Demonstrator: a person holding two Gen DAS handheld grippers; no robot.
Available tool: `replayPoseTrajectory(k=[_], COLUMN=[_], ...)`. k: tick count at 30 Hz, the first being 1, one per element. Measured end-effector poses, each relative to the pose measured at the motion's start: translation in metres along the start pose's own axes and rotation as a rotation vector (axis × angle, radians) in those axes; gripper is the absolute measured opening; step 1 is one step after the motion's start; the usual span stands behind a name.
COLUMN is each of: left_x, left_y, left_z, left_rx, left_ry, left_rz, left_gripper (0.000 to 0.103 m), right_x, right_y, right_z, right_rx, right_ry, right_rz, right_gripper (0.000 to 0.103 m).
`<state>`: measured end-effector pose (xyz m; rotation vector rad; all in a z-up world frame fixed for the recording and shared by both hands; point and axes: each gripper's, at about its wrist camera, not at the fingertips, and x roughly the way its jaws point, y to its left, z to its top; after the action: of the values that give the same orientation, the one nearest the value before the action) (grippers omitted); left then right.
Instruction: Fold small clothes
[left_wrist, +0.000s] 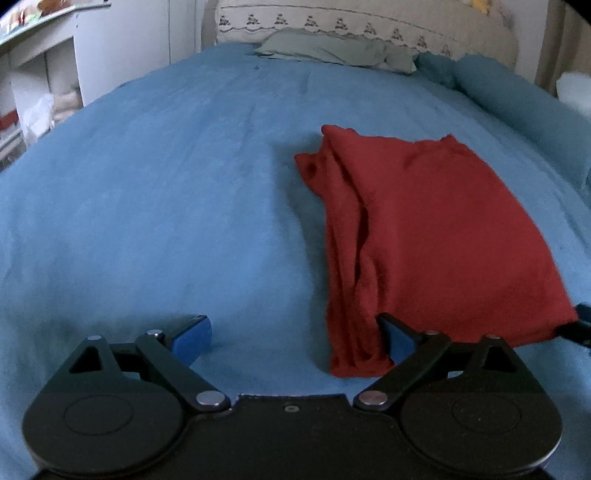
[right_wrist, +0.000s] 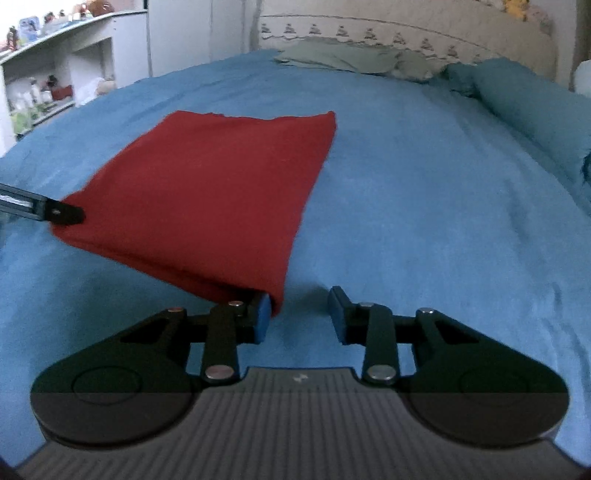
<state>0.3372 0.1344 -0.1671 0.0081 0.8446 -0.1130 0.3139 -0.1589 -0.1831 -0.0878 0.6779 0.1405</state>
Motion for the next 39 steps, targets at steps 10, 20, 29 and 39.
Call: replayPoseTrajectory(k=[10,20,29,39], left_x=[-0.071,0.006,0.077,0.076], left_y=[-0.004,0.011,0.011,-0.011], left_z=[0.038,0.133,0.115,0.119], left_rx=[0.037,-0.128,-0.243,-0.225], left_ry=[-0.112,0.129,0.251,0.213], left_rz=[-0.018,-0.278,-0.320,-0.304], left_gripper=[0.103,0.103,0.085,0.037], right_x=[-0.074,-0.034,0.063,0.089], right_y=[-0.035,-0.065,-0.060,-0.048], right_z=[0.021,0.122,0.128,0.122], right_rx=[0.021,0.189,0.370,0.428], right_ry=[-0.071,0.136,0.267,0.269], right_rz=[0.077,0.209,0.272,0.306], right_gripper=[0.103,0.103,0.103,0.049])
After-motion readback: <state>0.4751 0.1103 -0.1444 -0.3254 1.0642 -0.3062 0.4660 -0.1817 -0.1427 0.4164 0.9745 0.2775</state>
